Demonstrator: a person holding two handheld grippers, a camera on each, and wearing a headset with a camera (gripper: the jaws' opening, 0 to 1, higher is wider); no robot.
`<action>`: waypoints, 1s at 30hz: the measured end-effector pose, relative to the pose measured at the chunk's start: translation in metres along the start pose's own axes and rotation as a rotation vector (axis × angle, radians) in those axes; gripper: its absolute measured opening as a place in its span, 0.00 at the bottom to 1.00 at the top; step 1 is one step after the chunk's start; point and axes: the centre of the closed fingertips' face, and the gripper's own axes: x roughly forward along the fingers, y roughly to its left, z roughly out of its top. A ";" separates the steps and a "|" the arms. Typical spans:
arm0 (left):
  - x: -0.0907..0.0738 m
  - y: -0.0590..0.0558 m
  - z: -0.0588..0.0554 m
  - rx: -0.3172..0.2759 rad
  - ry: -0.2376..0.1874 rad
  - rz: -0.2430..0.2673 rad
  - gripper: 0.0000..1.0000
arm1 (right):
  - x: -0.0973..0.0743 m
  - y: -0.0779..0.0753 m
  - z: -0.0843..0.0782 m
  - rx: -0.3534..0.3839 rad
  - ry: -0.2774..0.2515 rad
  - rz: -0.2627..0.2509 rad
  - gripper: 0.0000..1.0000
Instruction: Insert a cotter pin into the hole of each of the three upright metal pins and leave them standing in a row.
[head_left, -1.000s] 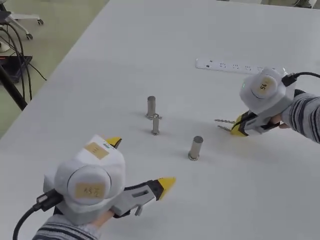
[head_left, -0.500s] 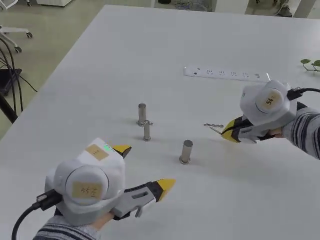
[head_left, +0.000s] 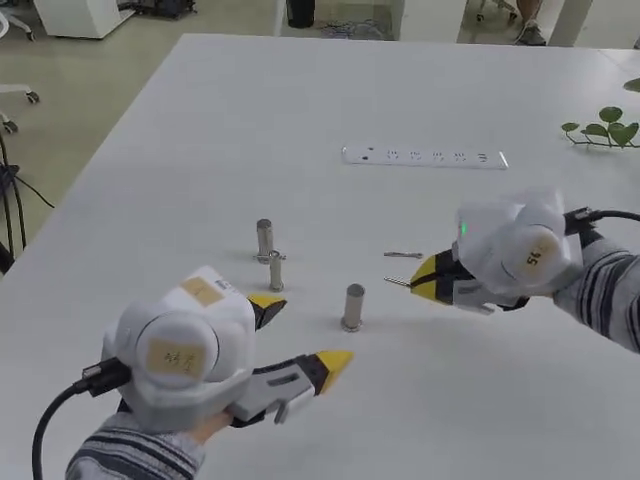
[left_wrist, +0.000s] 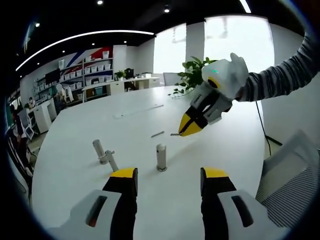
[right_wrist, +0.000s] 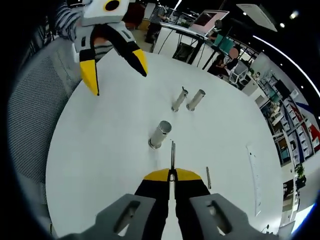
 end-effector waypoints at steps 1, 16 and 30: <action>0.000 -0.001 0.000 -0.003 0.002 -0.005 0.46 | 0.000 0.002 0.001 -0.009 -0.001 0.002 0.00; 0.008 -0.010 0.000 -0.175 0.015 -0.086 0.30 | 0.001 0.040 0.037 -0.151 -0.082 0.017 0.00; 0.009 -0.021 0.007 -0.303 -0.027 -0.153 0.12 | -0.004 0.054 0.062 -0.193 -0.160 0.023 0.00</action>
